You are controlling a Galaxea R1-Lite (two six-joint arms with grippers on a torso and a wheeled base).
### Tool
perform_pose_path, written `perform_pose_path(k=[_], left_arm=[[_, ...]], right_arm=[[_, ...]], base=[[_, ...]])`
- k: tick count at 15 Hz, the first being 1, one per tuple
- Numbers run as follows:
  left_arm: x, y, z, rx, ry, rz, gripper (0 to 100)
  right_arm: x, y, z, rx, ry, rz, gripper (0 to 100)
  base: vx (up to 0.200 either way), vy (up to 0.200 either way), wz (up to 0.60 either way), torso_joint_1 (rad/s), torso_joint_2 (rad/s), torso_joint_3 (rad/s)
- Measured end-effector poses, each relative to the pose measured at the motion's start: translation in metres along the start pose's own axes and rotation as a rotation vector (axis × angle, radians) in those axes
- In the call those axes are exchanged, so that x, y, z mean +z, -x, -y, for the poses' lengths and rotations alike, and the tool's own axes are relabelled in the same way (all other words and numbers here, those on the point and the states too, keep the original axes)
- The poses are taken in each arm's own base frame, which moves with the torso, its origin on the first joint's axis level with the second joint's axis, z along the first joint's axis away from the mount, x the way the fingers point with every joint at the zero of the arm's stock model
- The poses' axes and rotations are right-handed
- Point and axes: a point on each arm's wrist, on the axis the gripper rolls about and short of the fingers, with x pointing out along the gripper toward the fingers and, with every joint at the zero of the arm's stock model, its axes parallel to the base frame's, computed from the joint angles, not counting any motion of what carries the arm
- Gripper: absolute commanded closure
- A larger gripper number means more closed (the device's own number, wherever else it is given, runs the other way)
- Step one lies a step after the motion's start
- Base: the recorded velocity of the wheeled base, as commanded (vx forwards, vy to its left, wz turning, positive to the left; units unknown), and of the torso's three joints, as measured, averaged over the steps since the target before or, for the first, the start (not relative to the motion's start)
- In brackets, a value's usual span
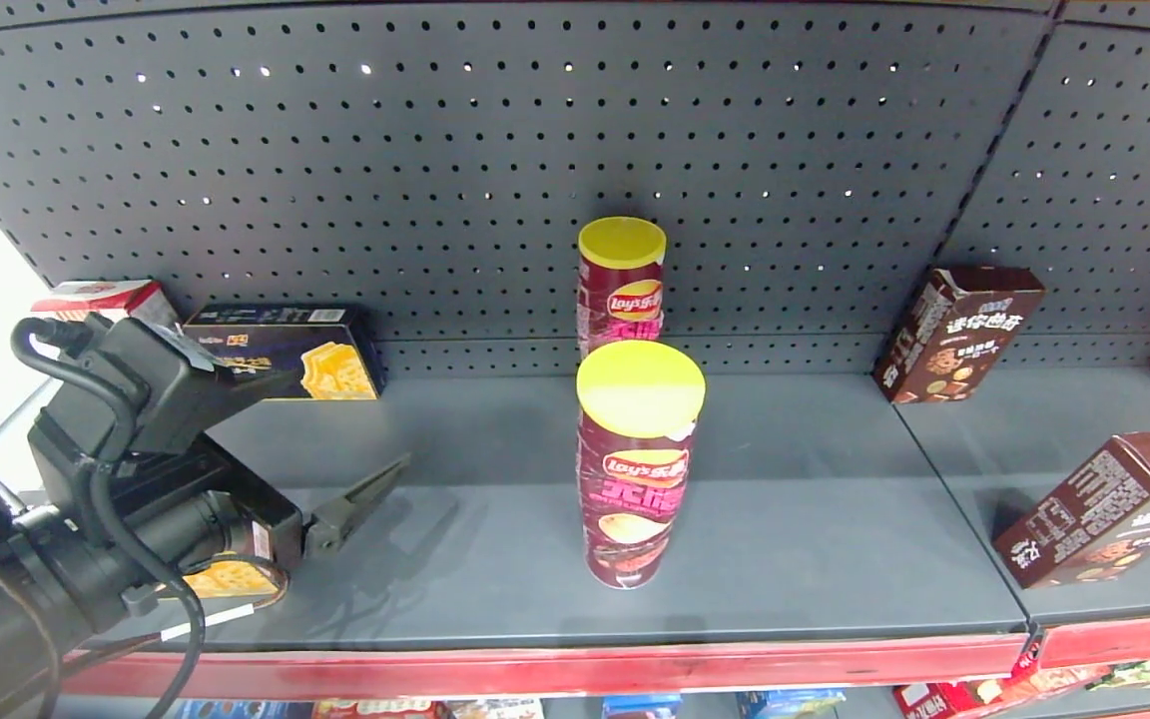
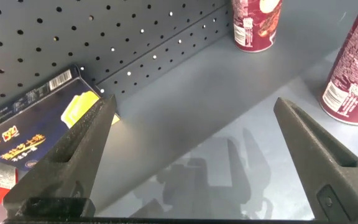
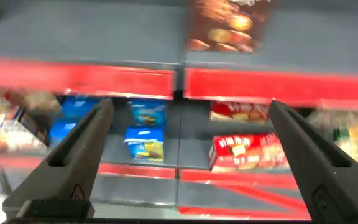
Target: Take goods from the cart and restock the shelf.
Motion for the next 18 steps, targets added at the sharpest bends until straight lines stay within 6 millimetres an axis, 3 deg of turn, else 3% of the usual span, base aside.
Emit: perform_pose_path(k=[2, 6, 12, 18], left_arm=[[-0.001, 0.004, 0.001, 0.0, 0.001, 0.001, 0], [-0.004, 0.026, 0.003, 0.011, 0.006, 0.02, 0], [-0.023, 0.107, 0.016, 0.031, 0.033, 0.059, 0], [-0.061, 0.188, 0.037, 0.036, 0.059, 0.073, 0]], right_arm=[[-0.001, 0.0, 0.0, -0.099, -0.024, -0.005, 0], [-0.002, 0.001, 0.0, -0.094, 0.003, 0.002, 0], [-0.003, 0.004, 0.0, -0.071, 0.003, 0.04, 0], [-0.003, 0.006, 0.0, -0.064, 0.002, 0.063, 0]], base=[[0.0, 0.0, 0.0, 0.0, 0.0, 0.0], [0.0, 0.0, 0.0, 0.0, 0.0, 0.0], [0.0, 0.0, 0.0, 0.0, 0.0, 0.0], [0.0, 0.0, 0.0, 0.0, 0.0, 0.0]])
